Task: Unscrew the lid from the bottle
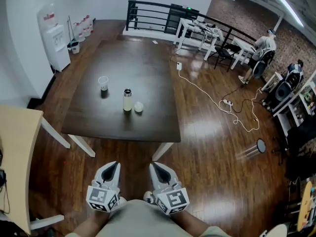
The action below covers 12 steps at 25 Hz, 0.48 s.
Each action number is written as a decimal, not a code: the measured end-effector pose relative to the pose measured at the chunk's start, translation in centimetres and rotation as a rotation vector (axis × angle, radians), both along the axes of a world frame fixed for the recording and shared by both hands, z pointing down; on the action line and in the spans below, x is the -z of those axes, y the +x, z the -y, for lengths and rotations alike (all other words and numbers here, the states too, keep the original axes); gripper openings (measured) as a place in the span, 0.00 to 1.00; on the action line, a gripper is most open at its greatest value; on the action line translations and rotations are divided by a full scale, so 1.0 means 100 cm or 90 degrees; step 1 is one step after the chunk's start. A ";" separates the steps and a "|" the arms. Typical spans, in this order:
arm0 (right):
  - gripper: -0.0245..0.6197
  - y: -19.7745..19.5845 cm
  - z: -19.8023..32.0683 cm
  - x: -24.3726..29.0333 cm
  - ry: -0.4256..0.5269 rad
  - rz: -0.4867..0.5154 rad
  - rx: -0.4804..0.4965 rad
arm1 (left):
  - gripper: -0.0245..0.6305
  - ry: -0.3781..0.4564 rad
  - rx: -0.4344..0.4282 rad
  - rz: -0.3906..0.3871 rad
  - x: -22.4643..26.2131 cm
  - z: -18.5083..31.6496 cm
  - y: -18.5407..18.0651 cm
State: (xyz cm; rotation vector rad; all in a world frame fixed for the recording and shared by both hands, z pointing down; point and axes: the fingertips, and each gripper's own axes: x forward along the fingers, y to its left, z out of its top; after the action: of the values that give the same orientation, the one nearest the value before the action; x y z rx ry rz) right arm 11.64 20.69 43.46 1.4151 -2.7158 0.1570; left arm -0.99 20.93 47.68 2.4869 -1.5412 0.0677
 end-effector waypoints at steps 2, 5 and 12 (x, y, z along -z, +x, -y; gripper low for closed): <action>0.04 0.001 0.016 -0.007 -0.010 0.005 -0.007 | 0.04 0.001 0.027 0.000 0.002 0.019 -0.002; 0.04 0.002 0.025 -0.011 -0.028 0.022 -0.006 | 0.04 0.013 0.061 -0.009 0.011 0.028 0.000; 0.04 -0.002 0.000 -0.027 -0.063 0.009 0.040 | 0.04 -0.033 0.075 -0.006 -0.008 0.005 0.014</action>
State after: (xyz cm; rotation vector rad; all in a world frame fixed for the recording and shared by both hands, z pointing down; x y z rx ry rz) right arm 11.41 20.67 46.20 1.3066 -2.7179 0.2949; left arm 0.44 20.39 48.51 2.3474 -1.6573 0.0763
